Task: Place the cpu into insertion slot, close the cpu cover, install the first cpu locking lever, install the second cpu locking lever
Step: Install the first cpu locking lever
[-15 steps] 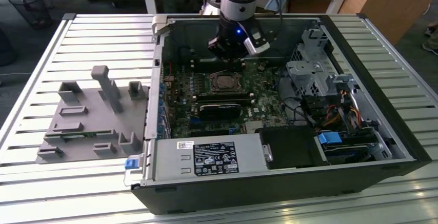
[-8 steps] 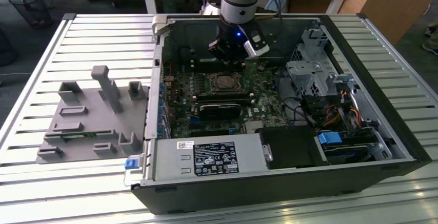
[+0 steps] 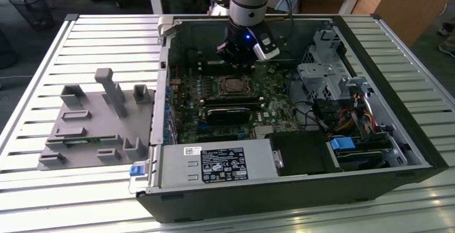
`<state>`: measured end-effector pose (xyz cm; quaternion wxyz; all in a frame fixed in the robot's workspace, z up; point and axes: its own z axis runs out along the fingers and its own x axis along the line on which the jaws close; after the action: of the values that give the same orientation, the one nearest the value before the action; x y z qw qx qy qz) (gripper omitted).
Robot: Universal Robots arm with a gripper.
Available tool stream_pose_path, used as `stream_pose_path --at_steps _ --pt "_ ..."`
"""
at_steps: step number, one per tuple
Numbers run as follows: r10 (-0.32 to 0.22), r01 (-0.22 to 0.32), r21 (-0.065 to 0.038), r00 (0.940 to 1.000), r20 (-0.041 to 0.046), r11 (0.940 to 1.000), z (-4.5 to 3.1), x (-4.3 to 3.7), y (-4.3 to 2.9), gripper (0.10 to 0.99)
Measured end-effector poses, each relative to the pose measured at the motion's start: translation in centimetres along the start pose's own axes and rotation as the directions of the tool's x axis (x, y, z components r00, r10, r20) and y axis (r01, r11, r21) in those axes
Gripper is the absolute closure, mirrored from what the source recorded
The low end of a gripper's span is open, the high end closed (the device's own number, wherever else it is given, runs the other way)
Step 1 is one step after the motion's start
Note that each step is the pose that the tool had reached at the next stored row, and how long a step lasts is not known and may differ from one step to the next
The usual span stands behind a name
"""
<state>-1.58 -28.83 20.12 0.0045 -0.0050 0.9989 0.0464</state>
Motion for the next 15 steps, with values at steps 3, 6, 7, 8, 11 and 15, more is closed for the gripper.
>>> stream_pose_path --at_steps 3,6,7,8,11,15 --pt "0.0 0.0 0.0 1.0 0.0002 1.0 -0.01 0.0 0.01 0.965" --pt "0.0 0.0 -0.001 1.0 0.0004 1.0 -0.07 -0.01 0.02 0.965" --pt "0.0 0.0 0.0 1.0 0.0004 1.0 -0.07 0.0 0.01 0.965" --pt "0.0 0.0 0.0 1.0 0.0003 1.0 -0.06 -0.01 0.01 0.965" --pt "0.0 0.0 0.002 1.0 0.0001 1.0 -0.01 0.0 0.01 0.965" --pt "0.0 0.0 0.005 1.0 0.0001 1.0 0.05 0.0 0.0 0.965"
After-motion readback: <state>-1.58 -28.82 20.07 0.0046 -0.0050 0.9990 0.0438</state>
